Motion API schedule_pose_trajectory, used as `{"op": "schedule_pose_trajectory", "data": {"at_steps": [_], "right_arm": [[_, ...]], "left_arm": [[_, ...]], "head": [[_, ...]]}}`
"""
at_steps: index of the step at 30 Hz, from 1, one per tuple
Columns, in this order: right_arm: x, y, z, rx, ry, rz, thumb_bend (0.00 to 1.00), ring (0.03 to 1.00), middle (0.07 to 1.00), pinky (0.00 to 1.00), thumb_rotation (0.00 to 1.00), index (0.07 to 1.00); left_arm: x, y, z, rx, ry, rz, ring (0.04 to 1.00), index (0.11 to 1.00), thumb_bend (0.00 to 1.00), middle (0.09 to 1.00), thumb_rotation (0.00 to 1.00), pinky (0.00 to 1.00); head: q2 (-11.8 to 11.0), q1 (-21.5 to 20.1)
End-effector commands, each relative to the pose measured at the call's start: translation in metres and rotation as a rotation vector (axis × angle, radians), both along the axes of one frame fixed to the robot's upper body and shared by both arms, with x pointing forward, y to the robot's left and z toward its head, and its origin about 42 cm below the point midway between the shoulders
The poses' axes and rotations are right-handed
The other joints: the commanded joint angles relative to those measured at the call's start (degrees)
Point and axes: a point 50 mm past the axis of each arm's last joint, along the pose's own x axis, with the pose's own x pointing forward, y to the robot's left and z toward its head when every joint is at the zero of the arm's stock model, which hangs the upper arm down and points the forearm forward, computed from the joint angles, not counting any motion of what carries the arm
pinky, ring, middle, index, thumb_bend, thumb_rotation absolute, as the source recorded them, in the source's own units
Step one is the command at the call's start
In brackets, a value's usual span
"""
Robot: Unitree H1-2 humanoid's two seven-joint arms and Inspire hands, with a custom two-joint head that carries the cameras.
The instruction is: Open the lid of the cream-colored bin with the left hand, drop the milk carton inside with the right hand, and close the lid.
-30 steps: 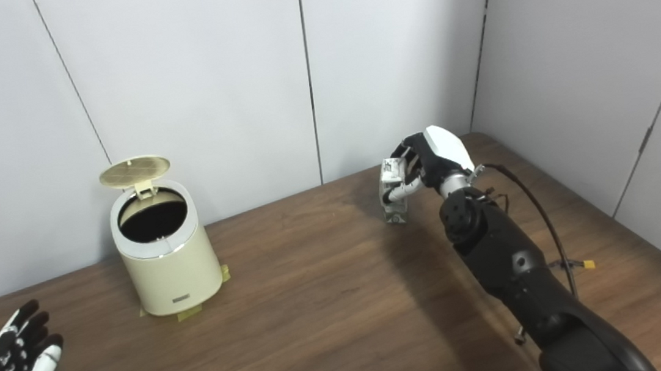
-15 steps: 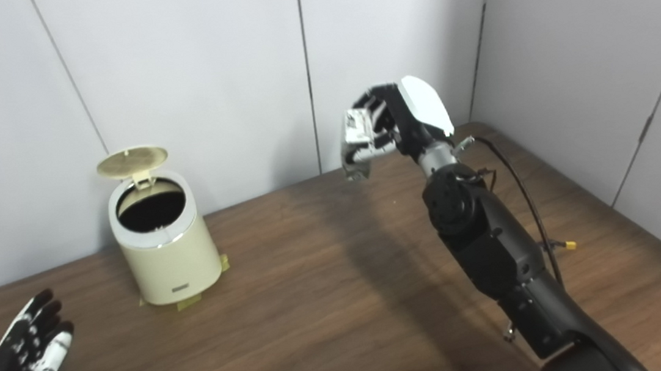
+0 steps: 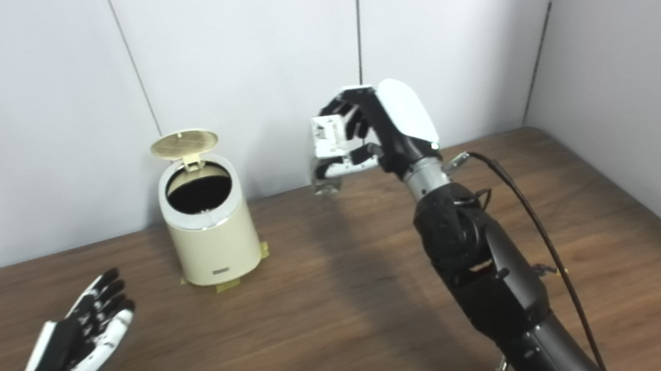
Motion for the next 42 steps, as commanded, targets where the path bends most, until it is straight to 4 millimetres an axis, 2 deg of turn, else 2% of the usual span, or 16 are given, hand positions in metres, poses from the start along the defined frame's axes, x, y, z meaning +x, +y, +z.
{"op": "schedule_pose_trajectory", "data": {"at_steps": [1,7,12,17,25,42], "right_arm": [[-0.002,0.011,0.04,-0.008,-0.149,0.053,0.52,0.393,0.499,0.34,0.0,0.5],[-0.003,0.04,0.045,0.021,-0.154,0.115,0.52,0.398,0.504,0.36,0.0,0.498],[0.002,0.054,0.045,0.023,-0.154,0.158,0.52,0.4,0.505,0.35,0.0,0.494],[0.013,0.07,0.043,0.006,-0.169,0.214,0.52,0.412,0.501,0.38,0.0,0.493],[0.032,0.092,0.04,0.007,-0.159,0.251,0.52,0.403,0.5,0.36,0.0,0.499],[0.063,0.117,0.038,0.038,-0.154,0.299,0.52,0.408,0.505,0.38,0.0,0.5]], "left_arm": [[0.003,-0.002,0.012,0.013,-0.081,0.001,0.907,0.931,0.39,0.922,0.41,0.85],[0.0,-0.008,0.008,0.025,-0.072,0.014,0.908,0.921,0.39,0.917,0.45,0.84],[-0.002,-0.013,0.006,0.037,-0.063,0.025,0.923,0.922,0.43,0.934,0.5,0.87],[-0.002,-0.018,0.006,0.029,-0.064,0.021,0.918,0.926,0.43,0.946,0.51,0.86],[-0.001,-0.025,0.004,0.027,-0.054,0.022,0.916,0.922,0.46,0.933,0.53,0.86],[-0.005,-0.036,0.004,0.034,-0.063,0.015,0.918,0.925,0.44,0.924,0.55,0.88]], "head": [[0.09,0.76],[0.08,3.84],[0.04,5.19],[-0.18,6.69],[-0.43,8.41],[-0.53,11.35]]}}
